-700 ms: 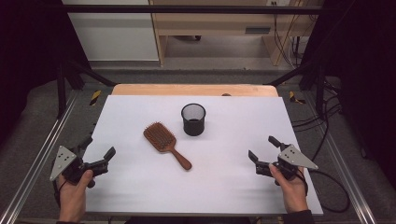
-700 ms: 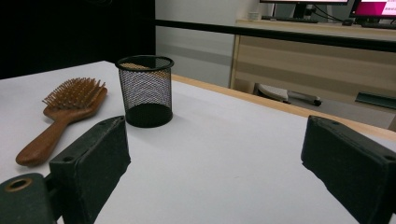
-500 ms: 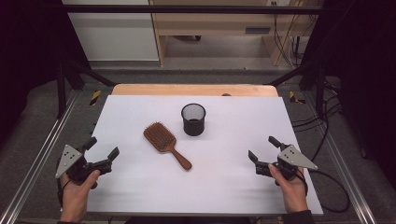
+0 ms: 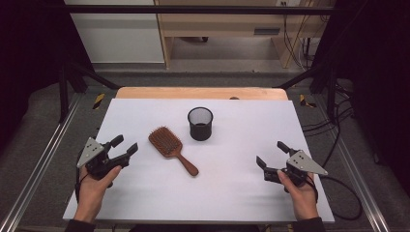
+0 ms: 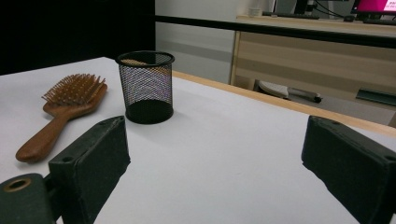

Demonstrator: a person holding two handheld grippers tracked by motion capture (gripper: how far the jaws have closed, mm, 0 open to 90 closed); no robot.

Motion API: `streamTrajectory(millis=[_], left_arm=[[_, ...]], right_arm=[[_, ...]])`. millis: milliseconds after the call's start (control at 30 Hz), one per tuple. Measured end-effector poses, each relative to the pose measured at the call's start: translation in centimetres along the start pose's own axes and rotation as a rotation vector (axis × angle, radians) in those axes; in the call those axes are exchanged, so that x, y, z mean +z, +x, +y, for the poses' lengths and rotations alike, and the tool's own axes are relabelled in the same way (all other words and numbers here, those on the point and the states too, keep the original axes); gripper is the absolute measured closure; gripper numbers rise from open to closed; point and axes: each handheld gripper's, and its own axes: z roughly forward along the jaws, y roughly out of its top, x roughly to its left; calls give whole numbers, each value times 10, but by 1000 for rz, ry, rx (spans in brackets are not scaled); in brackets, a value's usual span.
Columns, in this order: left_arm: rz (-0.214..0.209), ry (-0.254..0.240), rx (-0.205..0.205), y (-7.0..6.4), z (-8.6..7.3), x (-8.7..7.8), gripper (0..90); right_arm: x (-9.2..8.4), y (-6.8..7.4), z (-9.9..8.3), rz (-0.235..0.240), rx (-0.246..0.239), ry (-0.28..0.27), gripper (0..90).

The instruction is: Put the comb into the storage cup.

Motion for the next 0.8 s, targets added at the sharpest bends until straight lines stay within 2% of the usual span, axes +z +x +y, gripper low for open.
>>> streamTrajectory(millis=[133, 167, 200, 233, 300, 467, 633, 767, 800], left_arm=[[-12, 16, -26, 5, 5, 12, 540], [-14, 25, -24, 6, 7, 15, 540], [-13, 46, -14, 7, 9, 22, 636], [-13, 46, -14, 7, 9, 22, 677], [-9, 83, 21, 7, 13, 32, 749], [-39, 137, 28, 9, 19, 48, 900], [-48, 172, 8, 14, 20, 62, 900], [-34, 193, 8, 18, 18, 70, 900], [-25, 214, 9, 20, 16, 75, 900]], right_arm=[[1, 1, 0, 2, 0, 7, 74], [1, 1, 0, 2, -1, 5, 75], [1, 1, 0, 2, 1, 3, 75], [1, 1, 0, 1, 2, 4, 75], [1, 2, 0, 3, 5, 7, 76], [2, 3, 0, 4, 2, 10, 79], [4, 5, 0, 11, -1, 14, 81], [5, 6, 0, 15, -1, 14, 81], [5, 6, 0, 15, -2, 15, 81]])
